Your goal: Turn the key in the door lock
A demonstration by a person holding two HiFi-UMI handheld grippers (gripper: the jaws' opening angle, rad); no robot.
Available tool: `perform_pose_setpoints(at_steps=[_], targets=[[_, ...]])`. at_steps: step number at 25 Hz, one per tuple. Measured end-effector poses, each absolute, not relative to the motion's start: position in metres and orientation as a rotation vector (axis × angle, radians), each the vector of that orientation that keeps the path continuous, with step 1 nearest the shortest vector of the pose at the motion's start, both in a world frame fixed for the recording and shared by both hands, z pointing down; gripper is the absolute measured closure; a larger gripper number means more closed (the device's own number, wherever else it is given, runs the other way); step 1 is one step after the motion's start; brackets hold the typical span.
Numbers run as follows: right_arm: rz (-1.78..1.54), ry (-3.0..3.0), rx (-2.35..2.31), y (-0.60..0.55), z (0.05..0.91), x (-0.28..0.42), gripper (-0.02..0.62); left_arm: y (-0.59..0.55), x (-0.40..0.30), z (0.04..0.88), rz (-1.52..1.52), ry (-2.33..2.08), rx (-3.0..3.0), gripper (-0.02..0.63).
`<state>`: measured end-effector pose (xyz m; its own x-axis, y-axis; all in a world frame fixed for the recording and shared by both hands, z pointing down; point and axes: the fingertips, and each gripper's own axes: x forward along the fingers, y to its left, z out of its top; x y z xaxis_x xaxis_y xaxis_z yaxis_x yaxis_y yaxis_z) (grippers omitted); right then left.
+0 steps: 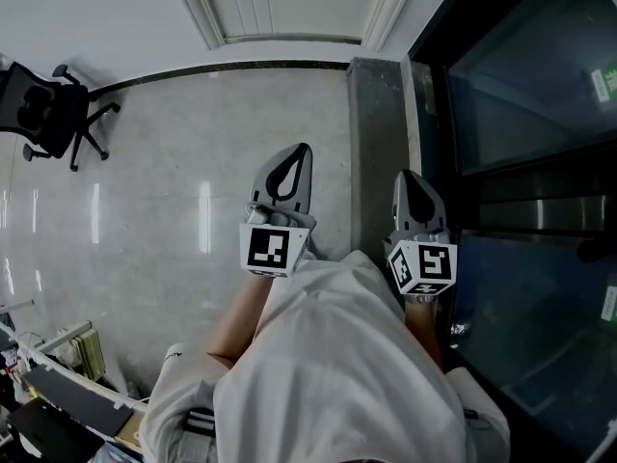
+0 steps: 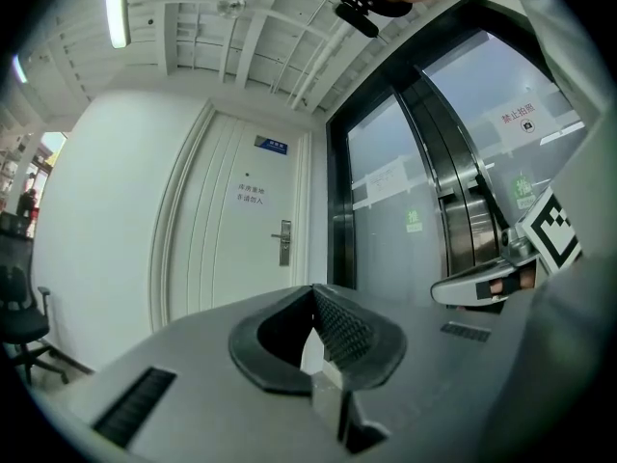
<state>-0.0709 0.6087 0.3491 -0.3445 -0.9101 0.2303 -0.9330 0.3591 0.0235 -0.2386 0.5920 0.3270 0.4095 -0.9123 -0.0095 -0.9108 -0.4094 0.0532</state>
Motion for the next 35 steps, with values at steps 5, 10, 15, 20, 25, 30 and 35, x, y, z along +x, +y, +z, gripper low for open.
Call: perform_pose_setpoints(at_steps=[5, 10, 15, 20, 25, 30, 35], targets=[[0.211, -2.401, 1.667, 0.588, 0.358, -0.073, 0.594, 0.573, -0.245, 0.334, -0.061, -1.681, 2.589, 0.598], [0.245, -2.39, 1.684, 0.561, 0.365, -0.069, 0.594, 0.548, -0.246, 0.337, -0.046, -1.682, 2.587, 0.598], [0.225, -2.418, 1.675, 0.532, 0.368, -0.075, 0.594, 0.527, -0.256, 0.343, -0.021, -1.741, 2.55, 0.598], [0.204, -2.432, 1.698, 0.493, 0.366, -0.075, 0.594, 0.496, -0.256, 0.339, -0.024, -1.761, 2.551, 0.598], [0.201, -2.399, 1.693, 0.456, 0.381, -0.058, 0.594, 0.45, -0.246, 0.365, 0.055, -1.749, 2.506, 0.598], [0.273, -2.352, 1.743, 0.403, 0.396, -0.021, 0.594, 0.397, -0.217, 0.368, 0.076, -1.73, 2.519, 0.598], [0.288, -2.379, 1.742, 0.34, 0.395, 0.005, 0.594, 0.339, -0.191, 0.359, 0.08, -1.75, 2.524, 0.598]])
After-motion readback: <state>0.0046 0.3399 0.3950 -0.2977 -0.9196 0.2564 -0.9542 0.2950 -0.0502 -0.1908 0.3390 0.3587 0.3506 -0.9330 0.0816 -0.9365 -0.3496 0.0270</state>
